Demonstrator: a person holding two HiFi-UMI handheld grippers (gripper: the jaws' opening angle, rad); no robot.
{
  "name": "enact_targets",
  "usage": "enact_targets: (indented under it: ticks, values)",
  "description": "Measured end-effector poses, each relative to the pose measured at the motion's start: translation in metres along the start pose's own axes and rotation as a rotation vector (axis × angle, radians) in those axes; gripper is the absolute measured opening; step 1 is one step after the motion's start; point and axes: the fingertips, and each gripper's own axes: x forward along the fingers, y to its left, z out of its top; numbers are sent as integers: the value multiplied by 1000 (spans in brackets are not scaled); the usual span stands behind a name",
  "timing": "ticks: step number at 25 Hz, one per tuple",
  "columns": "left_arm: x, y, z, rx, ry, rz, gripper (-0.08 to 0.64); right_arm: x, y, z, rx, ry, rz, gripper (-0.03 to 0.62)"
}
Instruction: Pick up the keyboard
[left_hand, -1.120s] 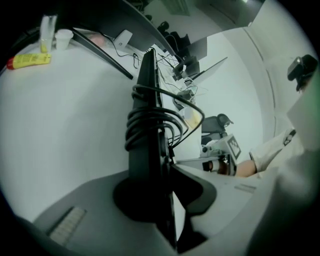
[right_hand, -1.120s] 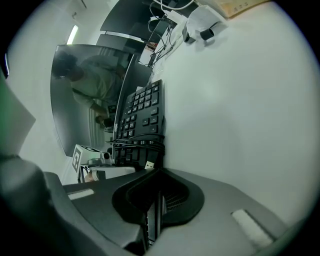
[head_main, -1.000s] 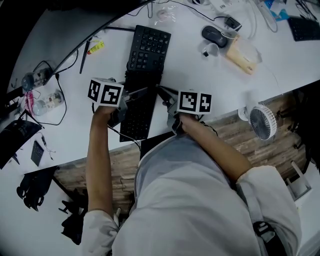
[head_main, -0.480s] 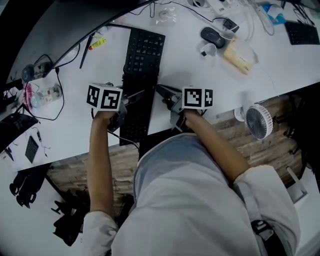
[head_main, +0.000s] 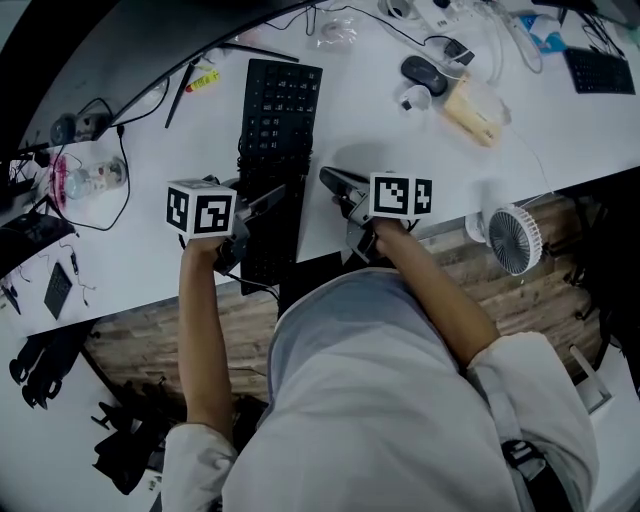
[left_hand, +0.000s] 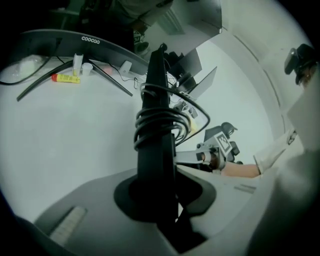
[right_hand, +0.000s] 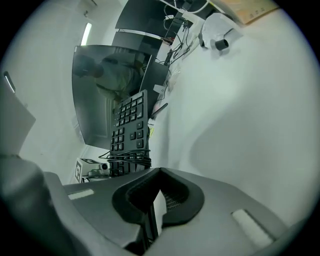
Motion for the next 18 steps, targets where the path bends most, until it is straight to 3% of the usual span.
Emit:
enact_targets:
  ticks: [5, 18]
  values:
    - [-20, -11, -5, 5, -76, 17, 0, -11, 12, -2, 3, -29, 33, -6]
    - [-66, -29, -12, 6, -294, 93, 0, -22, 44, -15, -109, 36, 57, -6]
